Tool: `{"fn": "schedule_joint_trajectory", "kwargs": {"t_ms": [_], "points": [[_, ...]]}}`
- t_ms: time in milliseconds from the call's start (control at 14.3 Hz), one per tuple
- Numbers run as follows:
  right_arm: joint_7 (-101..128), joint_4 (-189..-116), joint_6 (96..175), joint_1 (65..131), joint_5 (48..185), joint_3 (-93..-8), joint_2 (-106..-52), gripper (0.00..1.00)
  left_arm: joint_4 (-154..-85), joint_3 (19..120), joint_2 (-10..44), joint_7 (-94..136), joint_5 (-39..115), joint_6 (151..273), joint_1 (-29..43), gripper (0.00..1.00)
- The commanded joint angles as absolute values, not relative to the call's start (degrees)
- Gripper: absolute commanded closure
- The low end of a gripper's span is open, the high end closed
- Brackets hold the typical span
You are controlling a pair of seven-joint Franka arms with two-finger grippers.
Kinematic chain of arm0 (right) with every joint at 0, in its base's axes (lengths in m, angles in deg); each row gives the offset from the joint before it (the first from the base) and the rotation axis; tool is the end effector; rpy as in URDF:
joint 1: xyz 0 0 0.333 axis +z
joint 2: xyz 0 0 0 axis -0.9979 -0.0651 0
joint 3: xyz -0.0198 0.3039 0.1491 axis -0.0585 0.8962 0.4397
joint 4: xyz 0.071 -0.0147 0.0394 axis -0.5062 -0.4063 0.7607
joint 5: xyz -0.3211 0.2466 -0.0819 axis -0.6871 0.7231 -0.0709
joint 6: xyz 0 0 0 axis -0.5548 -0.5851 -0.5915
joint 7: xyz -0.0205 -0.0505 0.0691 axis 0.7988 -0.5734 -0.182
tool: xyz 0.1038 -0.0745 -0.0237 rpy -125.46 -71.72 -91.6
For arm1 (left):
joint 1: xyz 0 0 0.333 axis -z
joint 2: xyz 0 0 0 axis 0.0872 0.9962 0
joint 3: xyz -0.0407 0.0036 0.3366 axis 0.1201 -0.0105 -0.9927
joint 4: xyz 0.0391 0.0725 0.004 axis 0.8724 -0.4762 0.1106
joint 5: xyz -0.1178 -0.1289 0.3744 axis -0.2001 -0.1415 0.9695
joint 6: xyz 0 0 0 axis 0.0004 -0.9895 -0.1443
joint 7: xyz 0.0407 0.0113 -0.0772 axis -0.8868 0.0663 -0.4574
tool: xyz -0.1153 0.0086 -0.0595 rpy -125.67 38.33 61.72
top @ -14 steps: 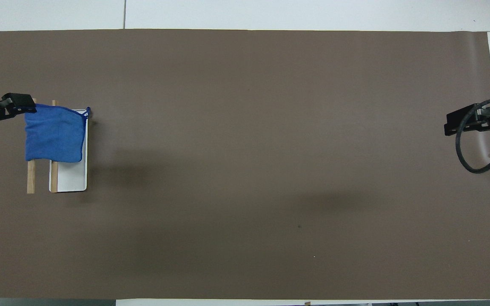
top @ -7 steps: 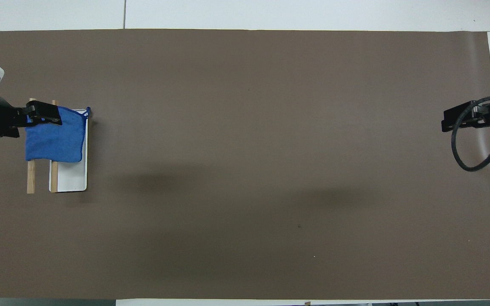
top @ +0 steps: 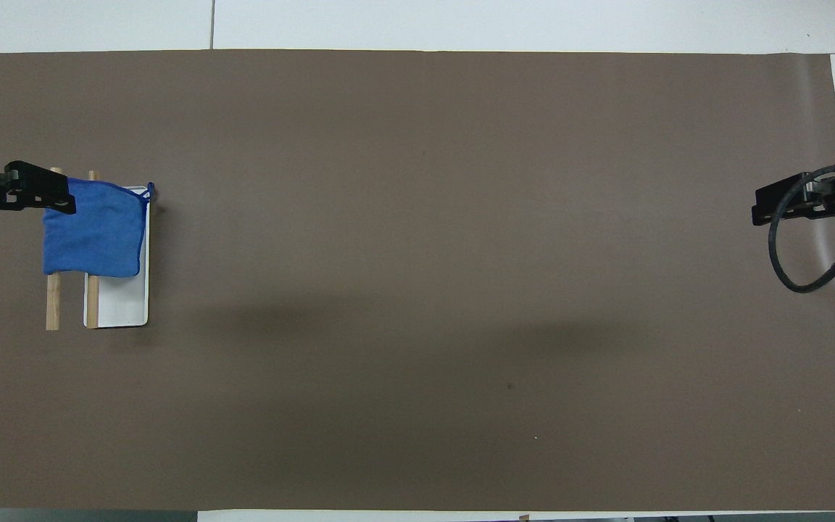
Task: Right arm passes towel to left arm to hang
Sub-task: 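Release the towel and draw the left gripper back from the rack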
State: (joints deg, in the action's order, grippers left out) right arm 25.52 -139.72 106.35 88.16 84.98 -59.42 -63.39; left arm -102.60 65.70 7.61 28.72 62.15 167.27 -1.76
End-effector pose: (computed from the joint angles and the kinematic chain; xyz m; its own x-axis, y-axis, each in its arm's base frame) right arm 0.5679 0.0009 0.6204 0.9978 -0.0571 -0.0338 -0.0564 -0.9982 0.0207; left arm 0.5827 -0.0263 0.5998 0.9956 0.0931 -0.0031 0.0932 -0.9956 0.0125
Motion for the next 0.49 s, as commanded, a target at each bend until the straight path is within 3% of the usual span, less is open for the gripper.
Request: {"fn": "schedule_joint_trajectory", "kwargs": {"t_ms": [0,419], "points": [[25.53,-141.21,106.95,88.11,85.90,-59.21,-62.07,0.00,-98.62,65.04,10.00,33.88,61.23,163.84,-4.29,0.00],[25.53,-141.29,106.95,87.58,85.90,-59.21,-62.16,0.00,-101.87,65.21,7.99,34.24,61.23,164.28,-3.86,0.00]]}}
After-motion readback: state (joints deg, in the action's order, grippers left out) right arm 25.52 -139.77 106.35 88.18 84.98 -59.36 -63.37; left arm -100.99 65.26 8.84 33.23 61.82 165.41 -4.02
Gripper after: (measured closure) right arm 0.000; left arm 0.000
